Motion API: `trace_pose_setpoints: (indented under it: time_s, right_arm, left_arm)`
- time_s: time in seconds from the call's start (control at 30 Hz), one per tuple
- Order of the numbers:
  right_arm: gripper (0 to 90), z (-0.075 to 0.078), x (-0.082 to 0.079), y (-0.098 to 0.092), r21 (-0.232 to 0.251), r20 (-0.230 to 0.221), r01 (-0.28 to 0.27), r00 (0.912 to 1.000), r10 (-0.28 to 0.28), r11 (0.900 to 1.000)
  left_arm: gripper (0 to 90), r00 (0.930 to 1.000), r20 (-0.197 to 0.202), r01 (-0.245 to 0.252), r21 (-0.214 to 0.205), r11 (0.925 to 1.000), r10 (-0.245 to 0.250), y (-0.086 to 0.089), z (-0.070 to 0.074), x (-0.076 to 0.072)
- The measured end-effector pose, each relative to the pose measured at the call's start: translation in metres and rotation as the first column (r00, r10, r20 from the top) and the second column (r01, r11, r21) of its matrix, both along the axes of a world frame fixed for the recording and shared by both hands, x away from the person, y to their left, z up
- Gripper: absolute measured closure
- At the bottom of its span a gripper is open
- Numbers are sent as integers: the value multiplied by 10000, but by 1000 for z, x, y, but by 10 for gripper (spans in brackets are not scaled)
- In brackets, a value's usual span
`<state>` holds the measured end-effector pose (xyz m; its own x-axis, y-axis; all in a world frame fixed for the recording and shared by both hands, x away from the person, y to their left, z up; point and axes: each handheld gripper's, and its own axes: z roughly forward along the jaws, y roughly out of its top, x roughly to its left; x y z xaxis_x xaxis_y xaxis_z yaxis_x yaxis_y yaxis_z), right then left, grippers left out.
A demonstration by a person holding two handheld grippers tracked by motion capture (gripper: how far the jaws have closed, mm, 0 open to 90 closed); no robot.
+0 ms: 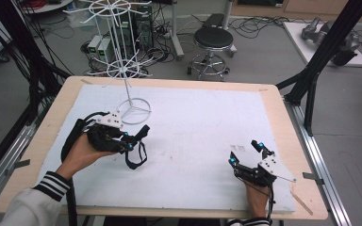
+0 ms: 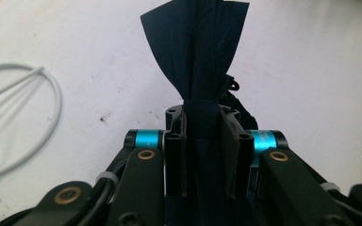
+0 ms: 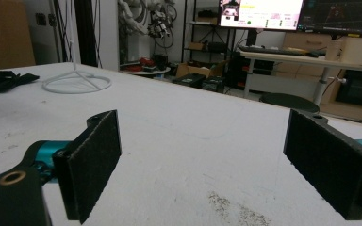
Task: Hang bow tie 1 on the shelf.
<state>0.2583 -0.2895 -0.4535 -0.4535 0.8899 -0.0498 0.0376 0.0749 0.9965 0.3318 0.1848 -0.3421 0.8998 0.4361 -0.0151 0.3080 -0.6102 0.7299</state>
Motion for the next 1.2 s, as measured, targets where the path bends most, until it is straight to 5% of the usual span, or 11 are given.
trace_pose_setpoints:
  time_s: [0.43, 1.2]
  right_arm:
    - [112, 0, 0, 0, -11, -11, 8, 10000, -8, 10000]
    - [112, 0, 1, 0, -34, 82, 4, 10000, -4, 10000]
  left_arm:
    - [739, 9969, 448, -585, -1145, 9917, 640, 6, 17, 1]
    - [740, 9771, 1407, -1293, -2049, 9702, 1599, 9, 50, 6]
